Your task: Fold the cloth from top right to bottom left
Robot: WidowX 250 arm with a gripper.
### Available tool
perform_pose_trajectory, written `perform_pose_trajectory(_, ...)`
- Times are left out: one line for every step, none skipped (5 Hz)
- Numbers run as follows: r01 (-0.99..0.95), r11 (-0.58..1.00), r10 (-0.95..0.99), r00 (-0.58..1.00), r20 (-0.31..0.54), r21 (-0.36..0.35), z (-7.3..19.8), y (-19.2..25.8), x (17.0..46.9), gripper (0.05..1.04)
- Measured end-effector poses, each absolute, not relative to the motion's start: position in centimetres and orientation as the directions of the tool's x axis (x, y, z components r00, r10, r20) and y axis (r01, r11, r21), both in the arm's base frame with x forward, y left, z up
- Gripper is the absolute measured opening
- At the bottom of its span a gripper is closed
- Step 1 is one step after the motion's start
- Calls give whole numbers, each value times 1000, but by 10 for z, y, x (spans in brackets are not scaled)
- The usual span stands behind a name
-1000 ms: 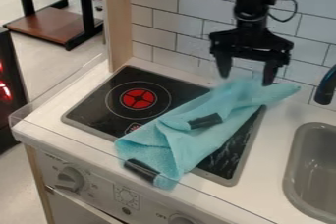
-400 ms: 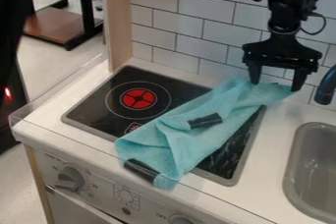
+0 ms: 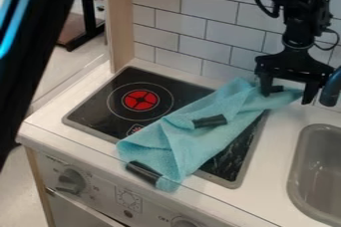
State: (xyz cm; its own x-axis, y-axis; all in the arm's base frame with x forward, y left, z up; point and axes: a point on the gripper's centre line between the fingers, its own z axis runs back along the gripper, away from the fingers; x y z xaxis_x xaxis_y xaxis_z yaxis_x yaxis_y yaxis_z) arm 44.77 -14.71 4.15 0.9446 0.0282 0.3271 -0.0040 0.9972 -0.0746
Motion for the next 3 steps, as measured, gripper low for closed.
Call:
perform_pose_trajectory(-8, 998, 25, 951, 308, -59, 31, -146, 448, 999)
perform_pose_trajectory(-26, 999, 33, 956, 290, -26, 21, -142, 446, 947)
perform_pose_trajectory(-40, 999, 39, 953, 299, -3, 21, -140, 447, 645)
